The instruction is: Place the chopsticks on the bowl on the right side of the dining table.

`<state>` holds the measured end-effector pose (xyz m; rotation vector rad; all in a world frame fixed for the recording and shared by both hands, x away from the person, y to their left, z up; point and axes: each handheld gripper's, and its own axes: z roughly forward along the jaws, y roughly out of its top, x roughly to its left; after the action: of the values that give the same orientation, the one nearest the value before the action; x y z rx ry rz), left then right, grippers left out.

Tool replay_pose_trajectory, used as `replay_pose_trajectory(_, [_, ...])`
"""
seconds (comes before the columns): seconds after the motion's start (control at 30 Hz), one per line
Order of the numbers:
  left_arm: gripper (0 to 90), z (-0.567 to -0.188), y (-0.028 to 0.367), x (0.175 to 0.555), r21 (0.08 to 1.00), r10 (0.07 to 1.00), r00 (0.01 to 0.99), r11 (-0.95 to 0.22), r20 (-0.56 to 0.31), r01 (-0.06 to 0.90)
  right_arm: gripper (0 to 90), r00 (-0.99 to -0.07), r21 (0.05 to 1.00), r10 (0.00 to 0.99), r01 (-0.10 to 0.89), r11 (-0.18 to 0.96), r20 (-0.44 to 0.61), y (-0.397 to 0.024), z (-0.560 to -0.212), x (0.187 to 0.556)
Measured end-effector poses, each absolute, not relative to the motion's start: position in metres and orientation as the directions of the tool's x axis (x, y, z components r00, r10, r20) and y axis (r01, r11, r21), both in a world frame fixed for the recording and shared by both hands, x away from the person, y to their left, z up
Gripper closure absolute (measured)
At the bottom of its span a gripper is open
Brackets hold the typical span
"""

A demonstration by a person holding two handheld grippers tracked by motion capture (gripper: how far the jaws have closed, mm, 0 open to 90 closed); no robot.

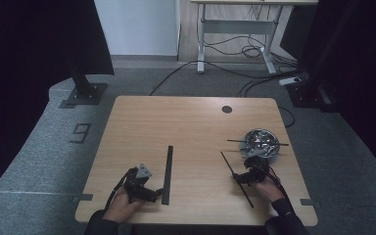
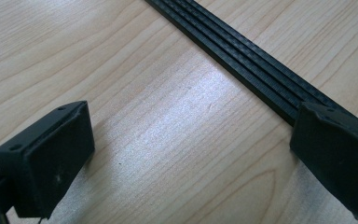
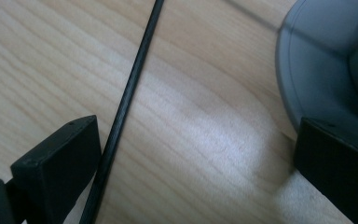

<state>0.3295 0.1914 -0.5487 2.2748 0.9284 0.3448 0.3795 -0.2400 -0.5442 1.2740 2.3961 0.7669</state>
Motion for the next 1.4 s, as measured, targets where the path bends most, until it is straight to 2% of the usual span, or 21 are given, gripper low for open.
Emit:
replay_pose_trajectory(0.27, [0.0, -0.549, 0.191, 0.33, 0.656, 0.699, 0.715, -0.539, -0.001, 0.528, 0.7, -0.593, 0.435, 0.805, 0.725, 0.534, 0.0, -0.227, -0.536, 0.386])
replay_pose_trajectory(0.33, [0.0, -0.549, 0.191, 0.33, 0.656, 0.699, 0.715, -0.539, -0.001, 0.528, 6.4, -0.604, 0.395, 0.797, 0.733, 0.554, 0.003, -0.223, -0.532, 0.389])
replay_pose_trajectory(0.43, [0.0, -0.549, 0.191, 0.33, 0.656, 0.699, 0.715, -0.539, -0.001, 0.528, 19.8, -0.619, 0.347, 0.786, 0.739, 0.578, 0.009, -0.217, -0.525, 0.394])
replay_pose_trajectory(0.57, [0.0, -0.549, 0.191, 0.33, 0.656, 0.699, 0.715, -0.539, -0.001, 0.528, 31.7, -0.646, 0.272, 0.763, 0.736, 0.62, 0.008, -0.211, -0.519, 0.402])
replay_pose_trajectory(1.0, [0.0, -0.549, 0.191, 0.33, 0.656, 0.699, 0.715, -0.539, -0.001, 0.528, 53.3, -0.692, 0.079, 0.722, 0.72, 0.689, 0.007, -0.197, -0.512, 0.42])
replay_pose_trajectory(1.4, [0.0, -0.549, 0.191, 0.33, 0.656, 0.699, 0.715, -0.539, -0.001, 0.528, 73.0, -0.721, 0.024, 0.693, 0.693, 0.721, 0.011, -0.19, -0.511, 0.423])
